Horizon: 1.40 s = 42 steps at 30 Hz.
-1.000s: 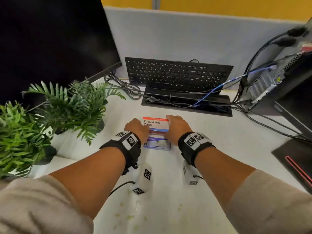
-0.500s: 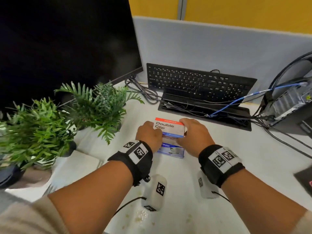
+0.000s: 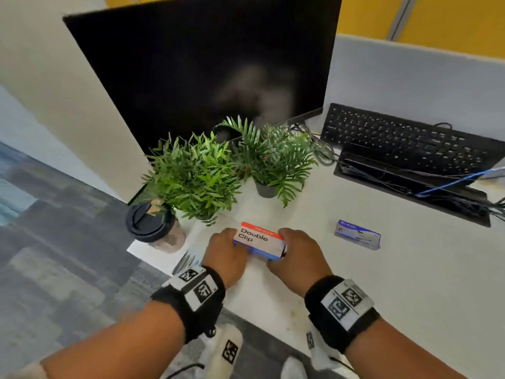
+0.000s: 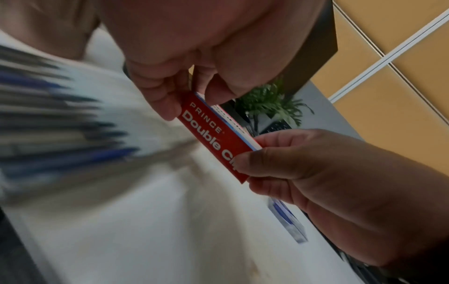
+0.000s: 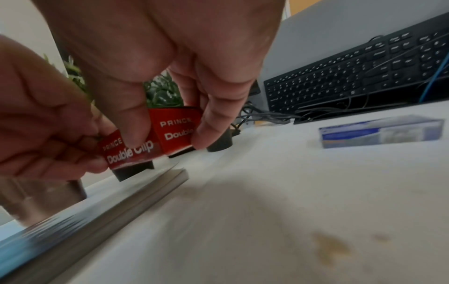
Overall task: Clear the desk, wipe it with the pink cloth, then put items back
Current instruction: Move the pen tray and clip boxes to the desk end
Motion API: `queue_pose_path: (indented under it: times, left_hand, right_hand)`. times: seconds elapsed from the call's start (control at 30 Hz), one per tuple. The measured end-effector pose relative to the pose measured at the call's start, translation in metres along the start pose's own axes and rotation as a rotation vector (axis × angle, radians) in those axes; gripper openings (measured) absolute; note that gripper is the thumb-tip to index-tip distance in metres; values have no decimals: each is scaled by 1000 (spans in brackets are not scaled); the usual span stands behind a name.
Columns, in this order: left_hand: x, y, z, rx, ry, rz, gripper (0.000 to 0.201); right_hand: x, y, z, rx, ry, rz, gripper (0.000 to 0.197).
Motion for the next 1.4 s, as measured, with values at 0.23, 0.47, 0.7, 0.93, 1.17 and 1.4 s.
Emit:
queue_pose_path:
  times: [0.23, 0.47, 0.7, 0.93, 1.17, 1.4]
  left_hand:
    - [-30, -39, -40, 100, -134, 6, 26]
    - [-43, -34, -32, 29, -170, 70, 37]
    - [-30, 5, -48, 27, -210, 165, 51]
    - [41, 57, 23, -243, -297, 499, 43]
    - [80, 50, 70, -227, -497, 609, 48]
    - [66, 17, 37, 37, -713, 415, 46]
  right_hand:
    - [-45, -25, 56, 87, -22, 23, 37]
    - [-47, -30, 77, 79, 29, 55, 42]
    - [-18, -4, 30, 152, -15, 130, 58]
    - [74, 4, -47, 195, 66, 236, 33]
    - [155, -26, -89, 173, 293, 192, 28]
    - [188, -48, -79, 58, 372, 94, 25]
Point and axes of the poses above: each hand's wrist, its own y-axis away from the middle knuckle, its own z-axis out of the palm, x = y × z, the point moved 10 cm from there along -y, towards the middle knuckle, and after that the axes turned 12 degrees about x, right-handed, at the moved point
